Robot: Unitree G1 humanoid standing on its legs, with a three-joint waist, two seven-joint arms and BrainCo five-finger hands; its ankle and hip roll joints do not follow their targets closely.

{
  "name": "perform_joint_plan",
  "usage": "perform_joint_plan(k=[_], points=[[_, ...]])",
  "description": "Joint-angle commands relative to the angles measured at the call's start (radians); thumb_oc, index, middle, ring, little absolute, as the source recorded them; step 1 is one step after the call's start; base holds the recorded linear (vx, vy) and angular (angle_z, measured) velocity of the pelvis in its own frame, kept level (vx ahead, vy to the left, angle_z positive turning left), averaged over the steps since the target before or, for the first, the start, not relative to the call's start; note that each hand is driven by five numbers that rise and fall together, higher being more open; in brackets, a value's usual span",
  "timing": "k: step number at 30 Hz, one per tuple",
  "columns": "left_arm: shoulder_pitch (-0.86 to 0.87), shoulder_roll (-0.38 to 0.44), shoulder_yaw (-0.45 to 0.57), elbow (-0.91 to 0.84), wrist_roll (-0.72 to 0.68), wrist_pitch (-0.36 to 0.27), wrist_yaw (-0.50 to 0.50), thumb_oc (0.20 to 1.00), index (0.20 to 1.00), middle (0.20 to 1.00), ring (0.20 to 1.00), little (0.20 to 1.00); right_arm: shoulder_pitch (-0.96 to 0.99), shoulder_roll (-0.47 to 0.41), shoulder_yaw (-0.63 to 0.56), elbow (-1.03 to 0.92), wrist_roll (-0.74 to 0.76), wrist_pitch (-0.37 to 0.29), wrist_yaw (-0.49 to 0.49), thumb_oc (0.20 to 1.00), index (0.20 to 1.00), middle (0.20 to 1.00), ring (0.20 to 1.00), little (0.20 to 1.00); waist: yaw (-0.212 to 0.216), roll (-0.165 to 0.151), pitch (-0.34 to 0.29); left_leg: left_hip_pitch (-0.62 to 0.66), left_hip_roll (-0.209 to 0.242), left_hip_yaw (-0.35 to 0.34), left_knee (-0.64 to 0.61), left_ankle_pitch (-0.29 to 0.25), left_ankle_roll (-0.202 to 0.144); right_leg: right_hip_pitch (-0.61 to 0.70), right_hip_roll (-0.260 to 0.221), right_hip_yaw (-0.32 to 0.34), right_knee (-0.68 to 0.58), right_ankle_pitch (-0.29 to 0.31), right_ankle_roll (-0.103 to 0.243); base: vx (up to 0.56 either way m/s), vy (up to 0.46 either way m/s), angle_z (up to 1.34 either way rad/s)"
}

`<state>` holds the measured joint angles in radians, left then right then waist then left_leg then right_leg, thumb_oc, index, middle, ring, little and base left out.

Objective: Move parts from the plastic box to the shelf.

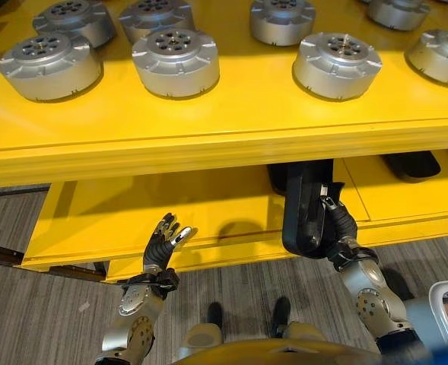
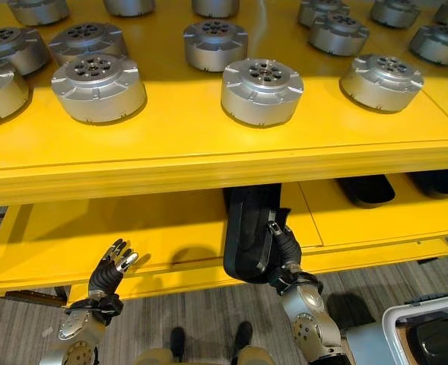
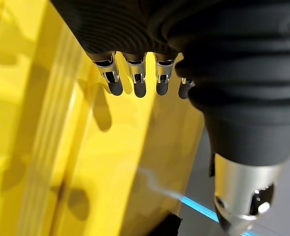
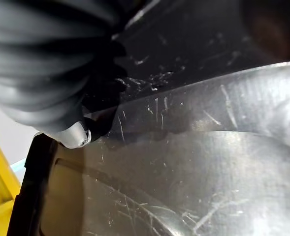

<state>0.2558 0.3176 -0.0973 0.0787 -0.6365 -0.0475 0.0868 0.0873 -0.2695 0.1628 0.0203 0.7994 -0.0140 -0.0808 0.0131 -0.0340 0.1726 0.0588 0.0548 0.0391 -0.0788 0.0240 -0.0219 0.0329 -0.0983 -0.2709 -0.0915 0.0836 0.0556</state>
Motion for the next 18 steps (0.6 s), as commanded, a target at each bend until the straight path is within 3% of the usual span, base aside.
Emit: perform_joint_plan(k=[1, 6, 7, 10, 11, 14, 16, 17, 18], points=[[-0.001, 0.029, 0.029, -0.069, 0.01, -0.025, -0.018, 1.0, 1.0, 1.0, 1.0, 1.0, -0.019, -0.016, -0.027, -0.097, -0.021, -0.037, 0.038, 0.2, 0.2, 0.2, 0.2, 0.2, 0.0, -0.024, -0.033, -0.013, -0.013, 0.017, 0.082, -0.099, 0.013, 0.01, -0.027, 0.016, 0.091, -0.143, 0.046, 0.01, -0.144, 0.09], [-0.003, 0.022, 0.022, -0.057, 0.006, -0.025, -0.022, 1.0, 1.0, 1.0, 1.0, 1.0, -0.023, -0.036, -0.028, -0.108, -0.017, -0.044, 0.044, 0.2, 0.2, 0.2, 0.2, 0.2, 0.001, -0.023, -0.023, -0.055, 0.02, -0.019, 0.124, -0.073, -0.028, 0.024, 0.006, -0.003, 0.078, -0.171, 0.015, -0.05, -0.214, 0.25], [-0.021, 0.022, 0.009, -0.049, 0.007, -0.029, -0.023, 1.0, 1.0, 1.0, 1.0, 1.0, -0.031, -0.051, -0.033, -0.108, -0.014, -0.051, 0.041, 0.2, 0.2, 0.2, 0.2, 0.2, 0.003, -0.025, 0.0, -0.112, 0.007, -0.035, 0.207, -0.069, -0.046, 0.027, 0.004, -0.021, 0.075, -0.18, 0.002, -0.12, -0.18, 0.34], [-0.035, 0.02, 0.005, -0.044, 0.005, -0.035, -0.022, 1.0, 1.0, 1.0, 1.0, 1.0, -0.049, -0.069, -0.022, -0.107, -0.011, -0.055, 0.043, 0.2, 0.2, 0.2, 0.2, 0.2, 0.009, -0.03, 0.017, -0.164, -0.013, -0.074, 0.28, -0.07, -0.063, 0.013, -0.002, -0.036, 0.083, -0.184, -0.009, -0.12, -0.103, 0.64], [-0.038, 0.019, 0.004, -0.045, 0.005, -0.035, -0.022, 1.0, 1.0, 1.0, 1.0, 1.0, -0.054, -0.071, -0.018, -0.105, -0.012, -0.056, 0.042, 0.2, 0.2, 0.2, 0.2, 0.2, 0.01, -0.032, 0.02, -0.166, 0.0, -0.073, 0.281, -0.063, -0.068, 0.01, -0.004, -0.039, 0.086, -0.183, -0.012, -0.04, -0.023, 0.62], [-0.042, 0.02, -0.001, -0.053, -0.005, -0.031, -0.009, 1.0, 1.0, 1.0, 1.0, 1.0, -0.09, -0.064, 0.019, -0.086, 0.004, -0.058, 0.027, 0.2, 0.2, 0.2, 0.2, 0.2, 0.023, -0.036, 0.019, -0.138, 0.114, -0.115, 0.204, -0.002, -0.079, 0.002, -0.015, -0.034, 0.099, -0.188, -0.003, 0.01, 0.037, 0.06], [-0.042, 0.019, -0.003, -0.055, -0.007, -0.03, -0.008, 1.0, 1.0, 1.0, 1.0, 1.0, -0.113, -0.063, 0.034, -0.076, 0.014, -0.057, 0.019, 0.2, 0.2, 0.2, 0.2, 0.2, 0.019, -0.019, 0.009, -0.115, 0.184, -0.127, 0.108, 0.048, -0.092, -0.008, -0.018, -0.034, 0.107, -0.196, 0.01, 0.04, 0.163, -0.1], [-0.059, 0.015, -0.012, -0.05, -0.006, -0.029, -0.007, 1.0, 1.0, 1.0, 1.0, 1.0, -0.127, -0.072, 0.02, -0.075, 0.012, -0.065, 0.006, 0.2, 0.2, 0.2, 0.2, 0.2, 0.003, 0.013, 0.004, -0.118, 0.234, -0.039, 0.035, 0.111, -0.122, -0.002, -0.035, -0.065, 0.11, -0.198, 0.025, 0.05, 0.203, -0.04], [-0.059, 0.014, -0.013, -0.049, -0.006, -0.029, -0.007, 1.0, 1.0, 1.0, 1.0, 1.0, -0.127, -0.072, 0.019, -0.076, 0.012, -0.065, 0.005, 0.2, 0.2, 0.2, 0.2, 0.2, 0.004, 0.014, 0.004, -0.117, 0.234, -0.038, 0.033, 0.113, -0.122, -0.003, -0.034, -0.065, 0.11, -0.198, 0.025, 0.11, 0.332, 0.29]])
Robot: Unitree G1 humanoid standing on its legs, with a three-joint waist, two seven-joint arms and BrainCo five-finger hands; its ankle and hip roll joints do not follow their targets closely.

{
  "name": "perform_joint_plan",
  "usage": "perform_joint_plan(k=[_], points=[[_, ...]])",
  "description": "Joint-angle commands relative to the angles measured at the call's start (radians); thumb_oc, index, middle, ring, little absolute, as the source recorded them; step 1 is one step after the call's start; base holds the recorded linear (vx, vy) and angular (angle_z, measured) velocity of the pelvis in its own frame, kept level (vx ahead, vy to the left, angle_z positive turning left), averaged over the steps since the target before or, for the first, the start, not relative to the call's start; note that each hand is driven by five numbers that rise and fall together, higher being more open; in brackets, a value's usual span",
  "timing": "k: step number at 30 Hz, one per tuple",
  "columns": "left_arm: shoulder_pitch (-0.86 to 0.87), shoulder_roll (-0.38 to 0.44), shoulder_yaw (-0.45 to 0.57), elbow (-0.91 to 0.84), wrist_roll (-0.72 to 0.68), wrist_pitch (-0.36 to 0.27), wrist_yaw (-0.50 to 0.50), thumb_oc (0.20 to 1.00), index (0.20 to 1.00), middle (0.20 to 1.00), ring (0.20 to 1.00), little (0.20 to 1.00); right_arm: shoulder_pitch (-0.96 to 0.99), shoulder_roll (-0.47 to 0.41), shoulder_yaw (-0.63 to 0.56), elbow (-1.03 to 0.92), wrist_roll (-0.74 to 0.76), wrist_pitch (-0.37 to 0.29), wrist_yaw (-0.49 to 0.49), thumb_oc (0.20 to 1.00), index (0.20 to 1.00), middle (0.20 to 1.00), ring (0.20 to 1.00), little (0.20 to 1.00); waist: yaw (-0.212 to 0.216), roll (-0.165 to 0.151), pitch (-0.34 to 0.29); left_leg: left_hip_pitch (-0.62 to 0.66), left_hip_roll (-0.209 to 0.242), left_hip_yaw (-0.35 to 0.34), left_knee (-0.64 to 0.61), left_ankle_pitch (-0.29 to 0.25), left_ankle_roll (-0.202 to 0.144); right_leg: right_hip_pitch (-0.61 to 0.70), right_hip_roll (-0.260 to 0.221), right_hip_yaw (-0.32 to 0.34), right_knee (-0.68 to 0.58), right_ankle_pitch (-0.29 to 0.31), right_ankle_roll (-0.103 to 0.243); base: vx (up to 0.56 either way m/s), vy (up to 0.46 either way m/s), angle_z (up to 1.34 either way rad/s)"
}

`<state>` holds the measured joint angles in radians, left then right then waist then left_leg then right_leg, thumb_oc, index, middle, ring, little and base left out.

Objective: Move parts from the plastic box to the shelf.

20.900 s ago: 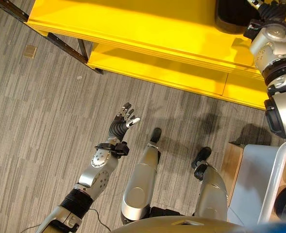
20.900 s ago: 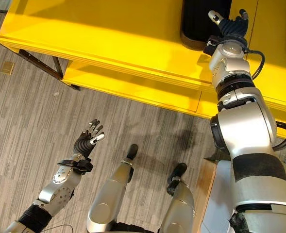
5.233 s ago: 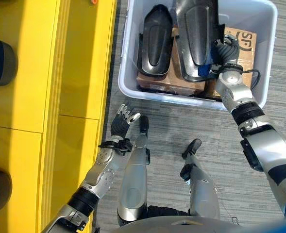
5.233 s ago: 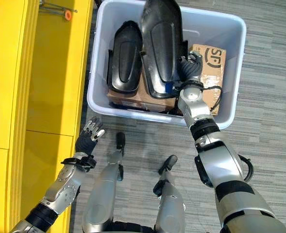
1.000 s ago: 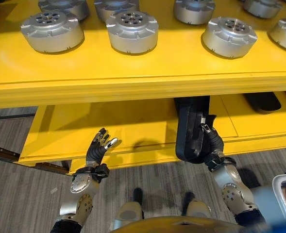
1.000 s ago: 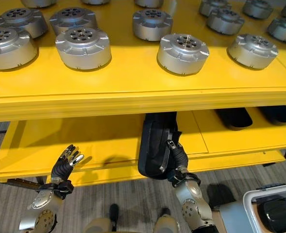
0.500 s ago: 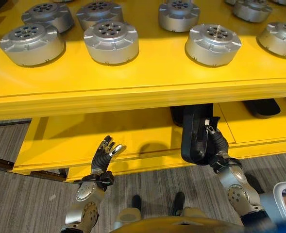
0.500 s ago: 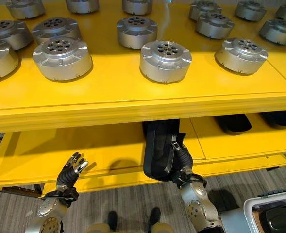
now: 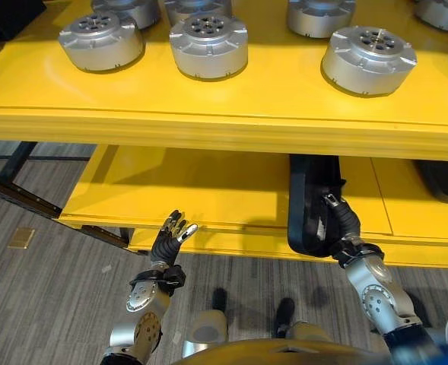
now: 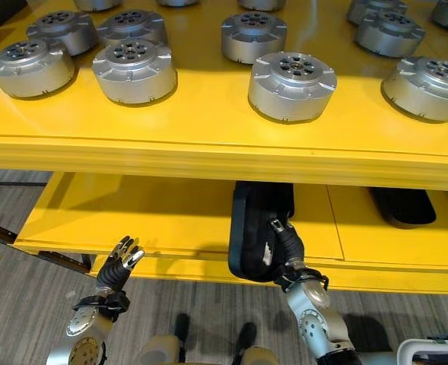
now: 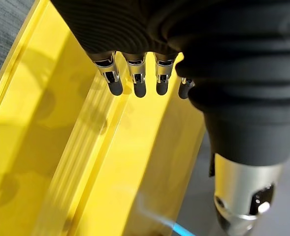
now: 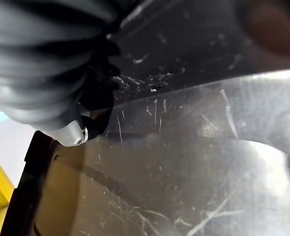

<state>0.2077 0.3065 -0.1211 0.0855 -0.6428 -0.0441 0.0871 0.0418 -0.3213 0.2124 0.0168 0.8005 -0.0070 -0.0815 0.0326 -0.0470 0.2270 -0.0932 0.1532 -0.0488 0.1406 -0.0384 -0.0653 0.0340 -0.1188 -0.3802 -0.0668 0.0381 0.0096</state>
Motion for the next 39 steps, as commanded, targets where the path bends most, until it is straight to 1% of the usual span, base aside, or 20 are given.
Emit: perform_joint_plan(k=[1, 2, 3, 4, 5, 10, 14, 16, 17, 18, 20, 24, 25, 29, 30, 31, 32, 33, 35, 39], points=[[-0.015, 0.013, 0.002, -0.043, -0.001, -0.036, -0.012, 1.0, 1.0, 1.0, 1.0, 1.0, -0.096, -0.02, -0.024, -0.069, 0.005, -0.073, 0.002, 0.2, 0.2, 0.2, 0.2, 0.2, -0.013, 0.053, -0.063, 0.06, 0.144, 0.056, -0.219, 0.165, -0.092, 0.001, -0.025, 0.039, 0.086, -0.147, 0.085, 0.07, 0.175, 0.54], [-0.016, 0.012, 0.002, -0.042, -0.001, -0.037, -0.012, 1.0, 1.0, 1.0, 1.0, 1.0, -0.097, -0.02, -0.024, -0.069, 0.005, -0.073, 0.002, 0.2, 0.2, 0.2, 0.2, 0.2, -0.013, 0.054, -0.063, 0.06, 0.144, 0.056, -0.219, 0.165, -0.092, 0.001, -0.025, 0.039, 0.086, -0.146, 0.085, 0.16, 0.374, 0.46], [-0.012, 0.011, -0.006, -0.042, -0.006, -0.039, -0.027, 1.0, 1.0, 1.0, 1.0, 1.0, -0.105, -0.017, -0.024, -0.069, 0.002, -0.068, 0.005, 0.2, 0.2, 0.2, 0.2, 0.2, -0.006, 0.072, -0.067, 0.062, 0.122, 0.063, -0.201, 0.128, -0.081, 0.017, -0.057, 0.029, 0.083, -0.129, 0.102, 0.14, 0.293, 0.12], [-0.015, 0.023, -0.009, -0.05, -0.002, -0.039, -0.036, 1.0, 1.0, 1.0, 1.0, 1.0, -0.113, -0.011, -0.024, -0.069, 0.001, -0.069, 0.001, 0.2, 0.2, 0.2, 0.2, 0.2, 0.0, 0.072, -0.062, 0.049, 0.109, 0.062, -0.169, 0.108, -0.076, 0.028, -0.077, 0.027, 0.081, -0.119, 0.109, 0.13, 0.296, -0.17], [-0.015, 0.024, -0.009, -0.051, -0.002, -0.039, -0.036, 1.0, 1.0, 1.0, 1.0, 1.0, -0.113, -0.01, -0.024, -0.069, 0.001, -0.069, 0.001, 0.2, 0.2, 0.2, 0.2, 0.2, -0.001, 0.071, -0.061, 0.047, 0.107, 0.061, -0.165, 0.105, -0.075, 0.029, -0.079, 0.026, 0.081, -0.119, 0.11, 0.09, 0.179, 0.04], [-0.03, 0.086, -0.044, -0.06, -0.023, -0.044, -0.033, 1.0, 1.0, 1.0, 1.0, 1.0, -0.217, 0.007, 0.017, -0.071, -0.009, -0.071, -0.025, 0.2, 0.2, 0.2, 0.2, 0.2, 0.042, 0.036, -0.018, -0.037, 0.017, 0.082, 0.017, -0.007, -0.045, 0.036, -0.175, 0.022, 0.087, -0.089, 0.147, 0.05, 0.21, 0.17], [-0.059, 0.123, -0.073, -0.076, -0.027, -0.042, -0.024, 1.0, 1.0, 1.0, 1.0, 1.0, -0.309, 0.013, 0.039, -0.069, -0.006, -0.078, -0.06, 0.2, 0.2, 0.2, 0.2, 0.2, 0.061, 0.028, 0.01, -0.1, -0.003, 0.075, 0.09, -0.036, -0.034, 0.002, -0.203, 0.028, 0.118, -0.088, 0.152, -0.03, 0.122, 0.08], [-0.083, 0.143, -0.091, -0.091, -0.029, -0.049, -0.01, 1.0, 1.0, 1.0, 1.0, 1.0, -0.397, 0.019, 0.057, -0.046, -0.012, -0.09, -0.093, 0.2, 0.2, 0.2, 0.2, 0.2, 0.076, 0.035, 0.041, -0.144, -0.013, 0.068, 0.133, -0.052, -0.028, -0.036, -0.218, 0.033, 0.155, -0.092, 0.153, -0.1, 0.09, 0.04], [-0.084, 0.143, -0.091, -0.091, -0.029, -0.049, -0.01, 1.0, 1.0, 1.0, 1.0, 1.0, -0.398, 0.019, 0.057, -0.046, -0.012, -0.09, -0.093, 0.2, 0.2, 0.2, 0.2, 0.2, 0.074, 0.034, 0.038, -0.149, -0.015, 0.067, 0.132, -0.049, -0.027, -0.04, -0.22, 0.032, 0.154, -0.091, 0.153, -0.17, 0.1, 0.01], [-0.111, 0.158, -0.105, -0.104, -0.038, -0.058, 0.003, 1.0, 1.0, 1.0, 1.0, 1.0, -0.489, 0.007, 0.056, -0.025, -0.023, -0.104, -0.137, 0.2, 0.2, 0.2, 0.2, 0.2, 0.082, 0.047, 0.075, -0.188, -0.023, 0.065, 0.172, -0.061, -0.025, -0.087, -0.239, 0.035, 0.204, -0.095, 0.155, -0.17, 0.107, 0.03], [-0.131, 0.169, -0.119, -0.112, -0.045, -0.065, 0.014, 1.0, 1.0, 1.0, 1.0, 1.0, -0.587, -0.003, 0.049, 0.004, -0.032, -0.114, -0.173, 0.2, 0.2, 0.2, 0.2, 0.2, 0.092, 0.058, 0.108, -0.234, -0.026, 0.067, 0.221, -0.076, -0.021, -0.147, -0.257, 0.046, 0.278, -0.113, 0.152, -0.18, 0.102, 0.02], [-0.159, 0.172, -0.143, -0.116, -0.05, -0.073, 0.025, 1.0, 1.0, 1.0, 1.0, 1.0, -0.71, -0.011, 0.027, 0.07, -0.026, -0.132, -0.229, 0.2, 0.2, 0.2, 0.2, 0.2, 0.099, 0.069, 0.143, -0.297, -0.027, 0.066, 0.297, -0.093, -0.02, -0.219, -0.275, 0.063, 0.372, -0.139, 0.152, -0.11, 0.046, 0.06], [-0.172, 0.171, -0.164, -0.128, -0.051, -0.077, 0.035, 1.0, 1.0, 1.0, 1.0, 1.0, -0.801, -0.022, 0.018, 0.128, -0.02, -0.137, -0.273, 0.2, 0.2, 0.2, 0.2, 0.2, 0.106, 0.074, 0.163, -0.34, -0.022, 0.059, 0.357, -0.113, -0.018, -0.281, -0.278, 0.082, 0.453, -0.169, 0.146, -0.07, 0.018, 0.09], [-0.183, 0.174, -0.177, -0.128, -0.055, -0.081, 0.046, 1.0, 1.0, 1.0, 1.0, 1.0, -0.887, -0.035, 0.011, 0.183, -0.047, -0.139, -0.309, 0.2, 0.2, 0.2, 0.2, 0.2, 0.111, 0.08, 0.182, -0.386, -0.013, 0.05, 0.414, -0.133, -0.015, -0.343, -0.278, 0.1, 0.53, -0.199, 0.137, -0.06, 0.004, -0.03], [-0.183, 0.17, -0.186, -0.13, -0.057, -0.083, 0.051, 1.0, 1.0, 1.0, 1.0, 1.0, -0.94, -0.047, 0.011, 0.221, -0.071, -0.141, -0.33, 0.2, 0.2, 0.2, 0.2, 0.2, 0.112, 0.082, 0.189, -0.401, -0.005, 0.047, 0.454, -0.173, -0.018, -0.372, -0.274, 0.121, 0.581, -0.242, 0.137, -0.02, -0.006, -0.05], [-0.188, 0.172, -0.192, -0.135, -0.058, -0.084, 0.054, 1.0, 1.0, 1.0, 1.0, 1.0, -0.963, -0.049, 0.006, 0.239, -0.081, -0.144, -0.344, 0.2, 0.2, 0.2, 0.2, 0.2, 0.114, 0.083, 0.195, -0.421, -0.004, 0.044, 0.477, -0.181, -0.017, -0.396, -0.275, 0.128, 0.612, -0.253, 0.133, -0.06, 0.011, -0.05], [-0.19, 0.173, -0.192, -0.136, -0.058, -0.084, 0.054, 1.0, 1.0, 1.0, 1.0, 1.0, -0.965, -0.05, 0.005, 0.24, -0.081, -0.144, -0.344, 0.2, 0.2, 0.2, 0.2, 0.2, 0.113, 0.083, 0.196, -0.436, -0.008, 0.045, 0.476, -0.16, -0.011, -0.411, -0.278, 0.127, 0.61, -0.234, 0.126, -0.06, 0.009, -0.06], [-0.195, 0.173, -0.207, -0.136, -0.058, -0.084, 0.057, 1.0, 1.0, 1.0, 1.0, 1.0, -0.995, -0.046, 0.003, 0.265, -0.092, -0.147, -0.36, 0.2, 0.2, 0.2, 0.2, 0.2, 0.112, 0.086, 0.203, -0.449, -0.004, 0.042, 0.512, -0.196, -0.013, -0.427, -0.276, 0.137, 0.65, -0.273, 0.127, -0.05, 0.012, 0.02], [-0.215, 0.173, -0.229, -0.132, -0.056, -0.085, 0.063, 1.0, 1.0, 1.0, 1.0, 1.0, -1.021, -0.049, -0.004, 0.296, -0.108, -0.148, -0.38, 0.2, 0.2, 0.2, 0.2, 0.2, 0.106, 0.087, 0.21, -0.493, -0.009, 0.028, 0.554, -0.213, -0.008, -0.467, -0.277, 0.147, 0.7, -0.301, 0.121, -0.02, 0.001, 0.02], [-0.237, 0.172, -0.245, -0.127, -0.058, -0.089, 0.069, 1.0, 1.0, 1.0, 1.0, 1.0, -1.051, -0.06, -0.003, 0.344, -0.136, -0.144, -0.395, 0.2, 0.2, 0.2, 0.2, 0.2, 0.099, 0.088, 0.217, -0.518, -0.014, 0.018, 0.585, -0.227, -0.002, -0.493, -0.28, 0.156, 0.738, -0.319, 0.116, 0.0, 0.008, 0.07]])
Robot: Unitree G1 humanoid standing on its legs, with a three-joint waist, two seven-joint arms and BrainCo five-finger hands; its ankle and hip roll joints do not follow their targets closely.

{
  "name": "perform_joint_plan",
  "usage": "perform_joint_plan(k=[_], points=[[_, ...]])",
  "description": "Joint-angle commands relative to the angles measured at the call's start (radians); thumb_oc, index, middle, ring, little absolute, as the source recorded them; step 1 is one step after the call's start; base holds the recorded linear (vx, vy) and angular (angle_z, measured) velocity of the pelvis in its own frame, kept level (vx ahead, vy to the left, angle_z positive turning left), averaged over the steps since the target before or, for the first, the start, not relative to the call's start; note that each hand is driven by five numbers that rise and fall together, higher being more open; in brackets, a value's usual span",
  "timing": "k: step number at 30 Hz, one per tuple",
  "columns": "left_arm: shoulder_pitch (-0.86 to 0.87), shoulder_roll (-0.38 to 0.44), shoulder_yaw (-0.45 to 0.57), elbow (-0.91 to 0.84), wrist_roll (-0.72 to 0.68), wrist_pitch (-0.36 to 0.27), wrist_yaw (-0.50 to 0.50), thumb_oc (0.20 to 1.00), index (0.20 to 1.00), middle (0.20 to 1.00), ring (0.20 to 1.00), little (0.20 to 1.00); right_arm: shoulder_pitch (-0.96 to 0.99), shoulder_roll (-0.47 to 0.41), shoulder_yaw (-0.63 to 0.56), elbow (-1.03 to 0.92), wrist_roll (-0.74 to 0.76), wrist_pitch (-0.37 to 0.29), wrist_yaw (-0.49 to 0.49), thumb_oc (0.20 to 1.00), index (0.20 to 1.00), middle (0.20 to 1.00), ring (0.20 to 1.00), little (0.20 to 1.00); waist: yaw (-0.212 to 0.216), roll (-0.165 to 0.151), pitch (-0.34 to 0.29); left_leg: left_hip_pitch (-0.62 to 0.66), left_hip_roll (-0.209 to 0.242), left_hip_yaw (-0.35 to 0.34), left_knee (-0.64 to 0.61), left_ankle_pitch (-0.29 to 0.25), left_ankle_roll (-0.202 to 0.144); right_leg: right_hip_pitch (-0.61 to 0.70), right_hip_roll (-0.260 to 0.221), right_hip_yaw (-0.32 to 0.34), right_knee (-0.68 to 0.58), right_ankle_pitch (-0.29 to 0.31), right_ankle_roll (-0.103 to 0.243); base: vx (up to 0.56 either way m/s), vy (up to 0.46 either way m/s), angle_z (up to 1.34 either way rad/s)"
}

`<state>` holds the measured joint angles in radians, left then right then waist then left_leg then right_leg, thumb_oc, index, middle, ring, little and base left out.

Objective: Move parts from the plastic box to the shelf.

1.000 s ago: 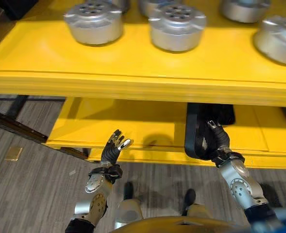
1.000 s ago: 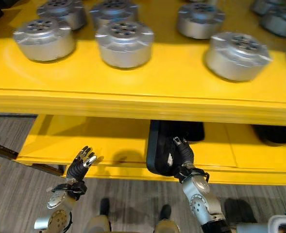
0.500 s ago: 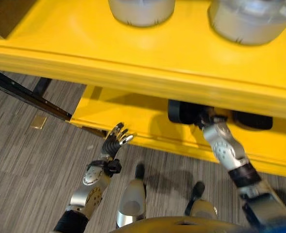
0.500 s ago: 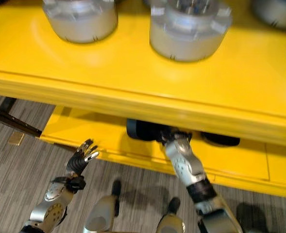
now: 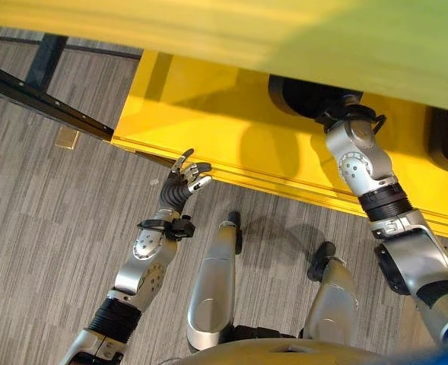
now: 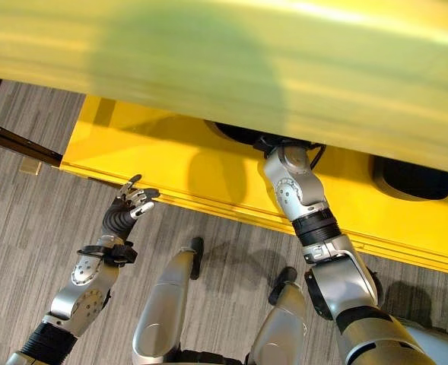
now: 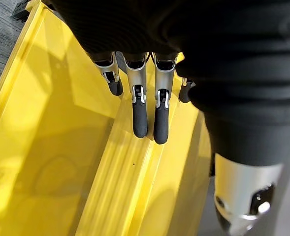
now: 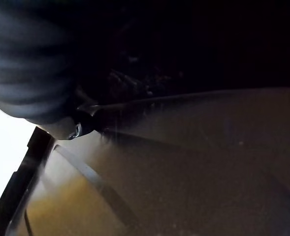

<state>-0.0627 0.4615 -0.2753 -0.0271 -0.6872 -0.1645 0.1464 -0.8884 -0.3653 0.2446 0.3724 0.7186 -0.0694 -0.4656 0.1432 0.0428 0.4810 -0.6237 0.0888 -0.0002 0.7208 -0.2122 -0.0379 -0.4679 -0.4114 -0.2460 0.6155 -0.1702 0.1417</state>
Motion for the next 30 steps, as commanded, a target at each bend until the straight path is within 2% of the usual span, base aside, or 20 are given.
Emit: perform_joint_plan(k=[1, 8, 27, 30], points=[[0.028, 0.015, -0.092, -0.015, -0.014, 0.03, 0.012, 1.0, 1.0, 1.0, 1.0, 1.0, -0.132, -0.016, -0.034, 0.003, -0.056, -0.082, -0.015, 0.2, 0.2, 0.2, 0.2, 0.2, -0.013, -0.001, -0.035, 0.007, 0.049, -0.032, 0.014, -0.058, -0.028, 0.004, 0.013, 0.026, 0.063, -0.114, -0.017, 0.0, 0.0, 0.06], [-0.006, 0.014, -0.116, -0.009, -0.017, 0.011, 0.032, 1.0, 1.0, 1.0, 1.0, 1.0, -0.218, -0.049, -0.03, 0.102, -0.148, -0.071, -0.057, 0.2, 0.2, 0.2, 0.2, 0.2, -0.017, 0.007, -0.017, -0.035, 0.036, -0.041, 0.058, -0.079, -0.018, -0.04, 0.006, 0.045, 0.112, -0.138, -0.024, 0.0, 0.007, 0.0], [-0.063, -0.006, -0.139, 0.002, -0.017, -0.014, 0.07, 1.0, 1.0, 1.0, 1.0, 1.0, -0.245, -0.067, -0.008, 0.18, -0.23, -0.061, -0.075, 0.2, 0.2, 0.2, 0.2, 0.2, -0.041, 0.005, 0.004, -0.144, 0.032, -0.052, 0.166, -0.117, -0.009, -0.156, -0.003, 0.082, 0.224, -0.179, -0.037, -0.01, 0.003, -0.01], [-0.078, -0.006, -0.152, 0.01, -0.019, -0.019, 0.079, 1.0, 1.0, 1.0, 1.0, 1.0, -0.281, -0.08, 0.007, 0.26, -0.251, -0.051, -0.082, 0.2, 0.2, 0.2, 0.2, 0.2, -0.044, 0.004, 0.008, -0.17, 0.031, -0.051, 0.176, -0.115, -0.009, -0.186, -0.004, 0.088, 0.24, -0.179, -0.039, -0.02, -0.002, 0.01]])
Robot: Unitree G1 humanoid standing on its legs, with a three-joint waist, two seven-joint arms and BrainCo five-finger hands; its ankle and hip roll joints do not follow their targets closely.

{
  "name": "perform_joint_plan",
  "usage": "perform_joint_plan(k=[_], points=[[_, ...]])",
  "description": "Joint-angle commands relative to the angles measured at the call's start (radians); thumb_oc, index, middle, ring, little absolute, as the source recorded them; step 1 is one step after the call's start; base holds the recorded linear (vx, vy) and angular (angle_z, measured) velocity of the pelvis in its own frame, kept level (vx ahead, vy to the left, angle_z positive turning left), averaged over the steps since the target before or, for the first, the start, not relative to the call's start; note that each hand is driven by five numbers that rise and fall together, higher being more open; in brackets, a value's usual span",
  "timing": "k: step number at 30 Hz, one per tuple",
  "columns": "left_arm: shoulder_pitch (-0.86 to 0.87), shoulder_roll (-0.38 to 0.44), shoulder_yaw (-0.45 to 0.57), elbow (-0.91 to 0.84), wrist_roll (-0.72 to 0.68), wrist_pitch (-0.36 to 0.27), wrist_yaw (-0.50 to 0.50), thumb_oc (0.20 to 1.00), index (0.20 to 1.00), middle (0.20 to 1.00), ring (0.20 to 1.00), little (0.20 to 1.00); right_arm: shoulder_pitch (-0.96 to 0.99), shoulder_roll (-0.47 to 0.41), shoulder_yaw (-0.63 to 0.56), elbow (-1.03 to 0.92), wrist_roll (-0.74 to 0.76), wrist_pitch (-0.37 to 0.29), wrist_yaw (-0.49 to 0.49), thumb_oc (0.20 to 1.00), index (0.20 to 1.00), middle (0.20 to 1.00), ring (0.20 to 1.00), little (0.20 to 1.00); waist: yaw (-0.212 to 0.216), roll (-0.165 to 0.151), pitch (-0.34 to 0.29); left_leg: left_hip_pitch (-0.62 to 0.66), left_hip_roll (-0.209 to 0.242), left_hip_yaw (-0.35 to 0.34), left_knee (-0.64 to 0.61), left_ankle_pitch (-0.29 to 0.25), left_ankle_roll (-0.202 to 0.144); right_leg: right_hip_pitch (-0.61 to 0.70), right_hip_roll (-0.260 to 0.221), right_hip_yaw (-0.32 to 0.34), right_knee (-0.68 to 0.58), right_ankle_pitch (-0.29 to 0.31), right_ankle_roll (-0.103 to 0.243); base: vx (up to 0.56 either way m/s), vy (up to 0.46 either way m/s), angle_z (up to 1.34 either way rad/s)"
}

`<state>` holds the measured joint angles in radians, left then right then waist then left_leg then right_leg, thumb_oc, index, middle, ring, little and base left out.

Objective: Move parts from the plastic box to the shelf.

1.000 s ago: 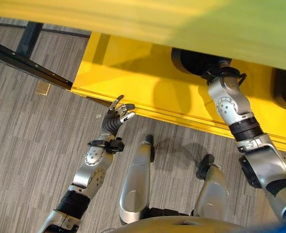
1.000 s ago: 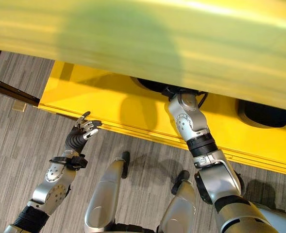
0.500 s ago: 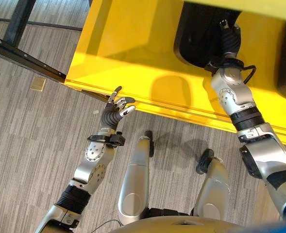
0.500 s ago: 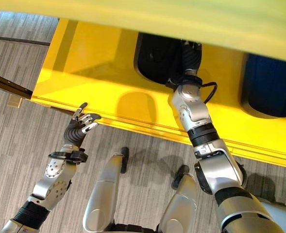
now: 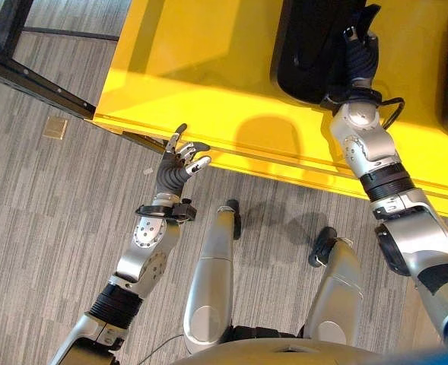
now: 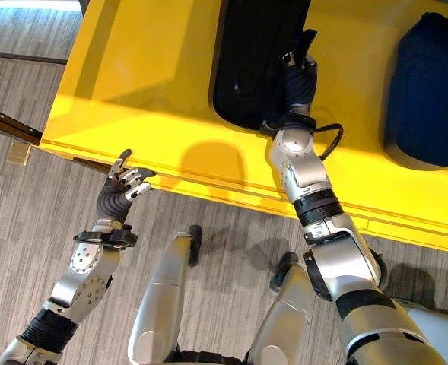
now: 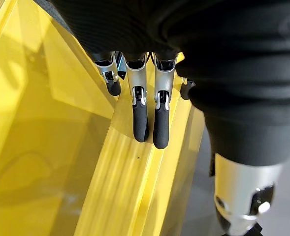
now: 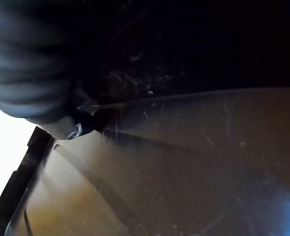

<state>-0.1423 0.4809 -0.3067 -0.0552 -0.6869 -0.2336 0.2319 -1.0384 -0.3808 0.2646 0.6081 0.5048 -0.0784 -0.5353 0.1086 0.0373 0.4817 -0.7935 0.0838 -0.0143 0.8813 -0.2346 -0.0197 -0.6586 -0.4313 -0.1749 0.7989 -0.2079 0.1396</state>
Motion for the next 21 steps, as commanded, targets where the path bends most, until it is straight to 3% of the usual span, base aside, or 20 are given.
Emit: perform_joint_plan(k=[1, 21], points=[[-0.004, -0.024, -0.122, 0.039, -0.023, 0.047, -0.004, 1.0, 1.0, 1.0, 1.0, 1.0, -0.144, -0.071, -0.007, 0.053, -0.043, -0.038, -0.013, 0.2, 0.2, 0.2, 0.2, 0.2, -0.01, 0.009, 0.008, -0.002, 0.036, -0.037, 0.014, -0.091, -0.028, -0.001, 0.017, 0.02, 0.059, -0.14, -0.037, 0.0, 0.0, 0.0], [-0.038, -0.021, -0.136, 0.061, -0.032, 0.029, -0.001, 1.0, 1.0, 1.0, 1.0, 1.0, -0.198, -0.15, 0.026, 0.246, -0.027, -0.031, 0.006, 0.2, 0.2, 0.2, 0.2, 0.2, -0.019, 0.002, 0.012, 0.014, 0.044, -0.038, -0.011, -0.079, -0.036, 0.007, 0.025, 0.022, 0.043, -0.134, -0.033, 0.0, 0.0, 0.0]])
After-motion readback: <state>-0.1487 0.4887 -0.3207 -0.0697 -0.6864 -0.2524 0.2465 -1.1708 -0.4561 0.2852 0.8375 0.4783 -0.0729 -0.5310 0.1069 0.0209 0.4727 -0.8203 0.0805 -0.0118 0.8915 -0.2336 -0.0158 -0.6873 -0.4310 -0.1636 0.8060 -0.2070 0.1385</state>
